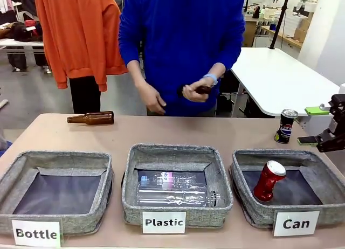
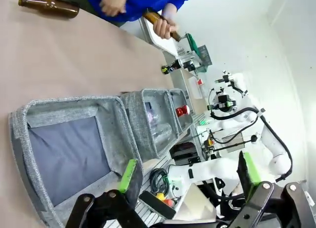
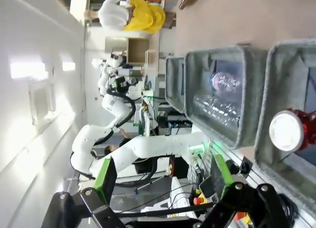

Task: Sort the can waste into the basket.
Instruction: Pick up the can waste from the table and place it in the right Fabric basket.

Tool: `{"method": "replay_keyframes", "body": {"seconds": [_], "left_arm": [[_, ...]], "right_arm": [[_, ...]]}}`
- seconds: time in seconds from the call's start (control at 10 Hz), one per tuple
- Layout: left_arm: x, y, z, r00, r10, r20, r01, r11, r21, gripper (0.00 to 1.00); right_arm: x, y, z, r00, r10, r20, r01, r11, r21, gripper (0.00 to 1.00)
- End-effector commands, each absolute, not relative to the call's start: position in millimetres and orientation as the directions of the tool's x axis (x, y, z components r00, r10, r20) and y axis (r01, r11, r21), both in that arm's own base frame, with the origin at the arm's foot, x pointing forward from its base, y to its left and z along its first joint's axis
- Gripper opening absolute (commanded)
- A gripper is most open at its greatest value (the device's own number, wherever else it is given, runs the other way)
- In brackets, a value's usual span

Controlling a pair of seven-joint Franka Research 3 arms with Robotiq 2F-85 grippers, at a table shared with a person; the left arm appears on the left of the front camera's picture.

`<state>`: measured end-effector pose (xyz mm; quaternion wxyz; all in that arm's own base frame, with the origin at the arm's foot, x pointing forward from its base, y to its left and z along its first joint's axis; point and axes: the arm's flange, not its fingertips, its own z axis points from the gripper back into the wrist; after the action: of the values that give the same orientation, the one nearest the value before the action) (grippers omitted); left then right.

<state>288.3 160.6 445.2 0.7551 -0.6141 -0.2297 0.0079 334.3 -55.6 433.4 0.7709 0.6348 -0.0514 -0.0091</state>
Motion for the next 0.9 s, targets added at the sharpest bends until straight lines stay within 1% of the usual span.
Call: {"method": "replay_keyframes", "body": {"seconds": [0.0,0.8], "left_arm": [[287.6,155.9,455.4,0.884,0.300,0.358,0.285,0.259,-0.923,1.00],[287.6,155.9,455.4,0.884,0.300,0.358,0.285,0.259,-0.923,1.00]], "right_arm": [[331.3,-52.5,435.3,0.997,-0.050,0.058,-0.048,0.179,0.983,1.00],[331.3,-52.5,435.3,0.997,-0.050,0.058,-0.048,0.179,0.983,1.00]]}}
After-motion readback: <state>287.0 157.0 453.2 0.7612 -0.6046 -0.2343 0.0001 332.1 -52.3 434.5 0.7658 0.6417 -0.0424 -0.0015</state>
